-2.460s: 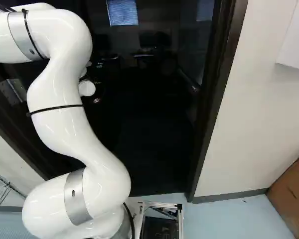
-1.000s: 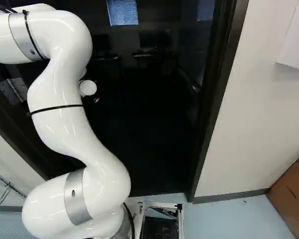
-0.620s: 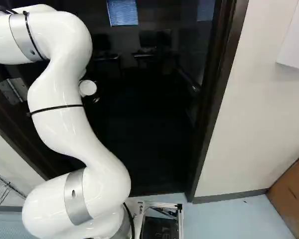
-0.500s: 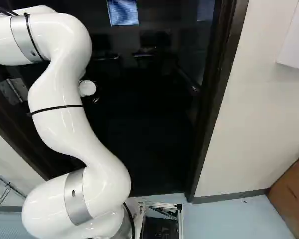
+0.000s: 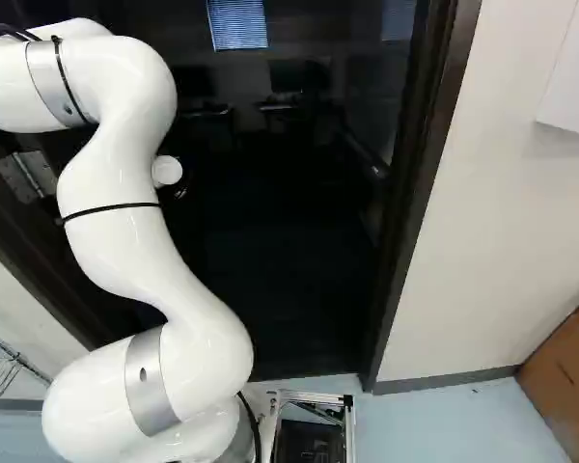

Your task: Open the door and move inside

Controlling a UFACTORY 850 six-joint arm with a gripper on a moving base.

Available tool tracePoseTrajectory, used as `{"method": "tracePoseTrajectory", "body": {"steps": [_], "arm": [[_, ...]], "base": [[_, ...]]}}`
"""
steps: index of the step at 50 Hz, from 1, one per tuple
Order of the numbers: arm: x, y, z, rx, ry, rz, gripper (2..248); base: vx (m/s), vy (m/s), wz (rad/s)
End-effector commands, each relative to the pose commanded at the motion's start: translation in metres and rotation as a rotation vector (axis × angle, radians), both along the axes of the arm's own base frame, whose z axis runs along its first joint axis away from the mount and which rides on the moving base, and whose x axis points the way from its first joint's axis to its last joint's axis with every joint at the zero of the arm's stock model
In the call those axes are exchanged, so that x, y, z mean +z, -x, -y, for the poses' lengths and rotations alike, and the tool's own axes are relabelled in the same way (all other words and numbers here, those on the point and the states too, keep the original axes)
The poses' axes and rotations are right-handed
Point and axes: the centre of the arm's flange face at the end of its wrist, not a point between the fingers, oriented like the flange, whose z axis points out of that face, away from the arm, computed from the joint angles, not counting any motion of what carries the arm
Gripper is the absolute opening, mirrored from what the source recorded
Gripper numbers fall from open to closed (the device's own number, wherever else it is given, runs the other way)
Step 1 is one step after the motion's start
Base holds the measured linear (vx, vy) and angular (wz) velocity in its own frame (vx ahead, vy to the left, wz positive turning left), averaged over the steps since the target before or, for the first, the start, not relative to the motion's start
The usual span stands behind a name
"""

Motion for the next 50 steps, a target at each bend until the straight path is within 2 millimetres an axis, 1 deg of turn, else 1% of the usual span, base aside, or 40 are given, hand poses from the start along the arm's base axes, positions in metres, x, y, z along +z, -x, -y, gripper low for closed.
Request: {"method": "tracePoseTrajectory", "body": {"steps": [9,24,36,50], "arm": [[-0.001,0.0,-0.005,0.011,0.002,0.005,247],[-0.001,0.0,-0.004,0.01,0.003,0.004,247],[0.001,0.002,0.007,-0.003,0.006,-0.001,247],[0.003,0.007,0.029,-0.026,0.013,-0.012,247]], "base": [[0.0,0.0,0.0],[0.0,0.0,0.0],[0.0,0.0,0.0],[0.0,0.0,0.0]]}}
